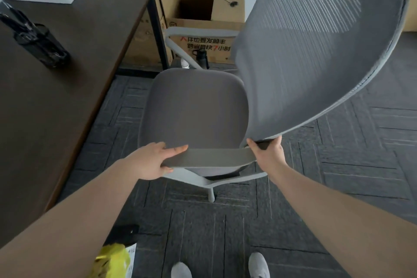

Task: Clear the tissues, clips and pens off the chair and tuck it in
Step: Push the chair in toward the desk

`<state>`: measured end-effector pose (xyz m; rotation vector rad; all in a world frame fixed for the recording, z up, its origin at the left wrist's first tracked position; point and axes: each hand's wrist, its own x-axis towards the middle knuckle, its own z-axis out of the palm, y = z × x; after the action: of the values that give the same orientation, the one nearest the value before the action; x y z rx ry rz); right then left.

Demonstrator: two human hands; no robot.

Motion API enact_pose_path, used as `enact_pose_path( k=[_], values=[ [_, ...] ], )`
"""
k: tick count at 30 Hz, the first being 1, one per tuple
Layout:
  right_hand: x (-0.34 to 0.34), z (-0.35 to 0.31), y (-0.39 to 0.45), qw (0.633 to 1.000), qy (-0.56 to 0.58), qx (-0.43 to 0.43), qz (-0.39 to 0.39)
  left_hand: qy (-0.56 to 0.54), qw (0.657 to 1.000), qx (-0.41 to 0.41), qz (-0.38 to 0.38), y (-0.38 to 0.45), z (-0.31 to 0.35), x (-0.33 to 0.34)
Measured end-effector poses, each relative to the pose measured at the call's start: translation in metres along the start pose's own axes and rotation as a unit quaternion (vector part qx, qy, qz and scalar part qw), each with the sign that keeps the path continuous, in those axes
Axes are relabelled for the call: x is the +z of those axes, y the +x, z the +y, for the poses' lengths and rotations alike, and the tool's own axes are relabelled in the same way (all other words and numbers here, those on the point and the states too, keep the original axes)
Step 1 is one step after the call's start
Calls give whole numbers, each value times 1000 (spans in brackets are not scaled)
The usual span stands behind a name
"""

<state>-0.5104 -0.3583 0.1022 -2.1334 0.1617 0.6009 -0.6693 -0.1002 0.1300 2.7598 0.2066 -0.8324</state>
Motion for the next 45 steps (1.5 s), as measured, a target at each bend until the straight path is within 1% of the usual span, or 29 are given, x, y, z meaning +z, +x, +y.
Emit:
enact_pose_path(
  k=[5,10,14,19,22,27,35,39,42,45],
  values=[
    [38,-13,-18,1000,2,1,13,9,1000,12,5,-10,-44,-4],
    [83,-32,-29,1000,-2,-13,-3,36,999,-11,0,-30,-88,-7],
    [111,-49,-37,999,-3,-46,-1,54,998,-23,0,-41,-118,-6],
    [141,-50,-56,997,-38,-50,33,74,996,-34,-28,-46,-151,-11],
    [143,-51,-52,997,-53,-59,26,77,996,-30,-26,-45,-153,-12],
    [141,-52,-48,997,-54,-50,18,67,997,-35,-22,-47,-152,-9],
    [133,-55,-48,996,-77,-39,-5,71,995,-66,-2,-52,-138,-6],
    [124,-58,-49,991,-126,-47,-25,68,995,-73,-13,-54,-130,-11],
    [116,-61,-52,988,-140,-53,-41,71,995,-72,-21,-55,-124,-14],
    [108,-64,-61,985,-148,-64,-58,96,993,-71,-26,-57,-116,-16]
  ],
)
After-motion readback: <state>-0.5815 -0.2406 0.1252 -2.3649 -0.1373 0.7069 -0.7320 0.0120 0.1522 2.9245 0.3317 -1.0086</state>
